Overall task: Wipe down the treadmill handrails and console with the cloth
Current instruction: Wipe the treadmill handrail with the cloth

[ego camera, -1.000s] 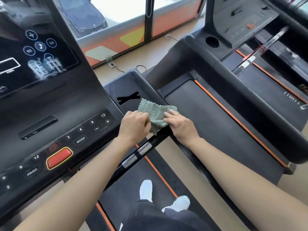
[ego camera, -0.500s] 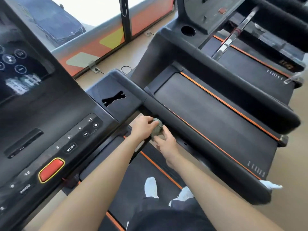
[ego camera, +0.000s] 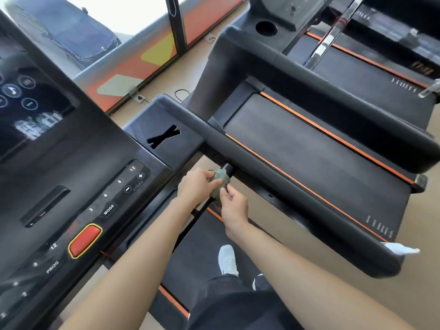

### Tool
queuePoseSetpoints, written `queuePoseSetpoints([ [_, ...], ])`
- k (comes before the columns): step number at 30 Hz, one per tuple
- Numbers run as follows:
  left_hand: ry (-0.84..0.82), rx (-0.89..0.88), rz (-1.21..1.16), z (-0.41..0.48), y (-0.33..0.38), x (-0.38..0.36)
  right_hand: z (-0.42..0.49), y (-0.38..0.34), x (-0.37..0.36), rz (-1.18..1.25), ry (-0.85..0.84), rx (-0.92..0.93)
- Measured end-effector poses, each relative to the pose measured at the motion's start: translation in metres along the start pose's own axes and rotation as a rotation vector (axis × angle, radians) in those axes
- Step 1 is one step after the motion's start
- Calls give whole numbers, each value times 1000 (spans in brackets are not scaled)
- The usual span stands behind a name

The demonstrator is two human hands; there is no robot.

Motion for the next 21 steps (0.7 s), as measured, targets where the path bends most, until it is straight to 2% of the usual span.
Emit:
queuePoseSetpoints([
  [5,13,51,107,-30,-36,-6,-21,38,-14,34,-141,-147],
  [9,52,41,-36,-39,-36,-3,-18,36,-13,133,-182,-190],
  [14,116,-3,-127,-15,1,6,7,19,-2,182,-137,-137],
  [18,6,-77,-137,-4,14,10,22,10,11,193,-83,-82],
  [21,-82,-71,-92,-13,0,4,25,15,7,247,-96,-132],
])
Point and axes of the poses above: each hand's wrist, its own z-axis towards the middle knuckle, its own x-axis out of the back of the hand, y = z × x, the point moved 8 cm from there along z, towards the middle knuckle, and after that the axes turned 10 degrees about z, right-handed, at the moved point
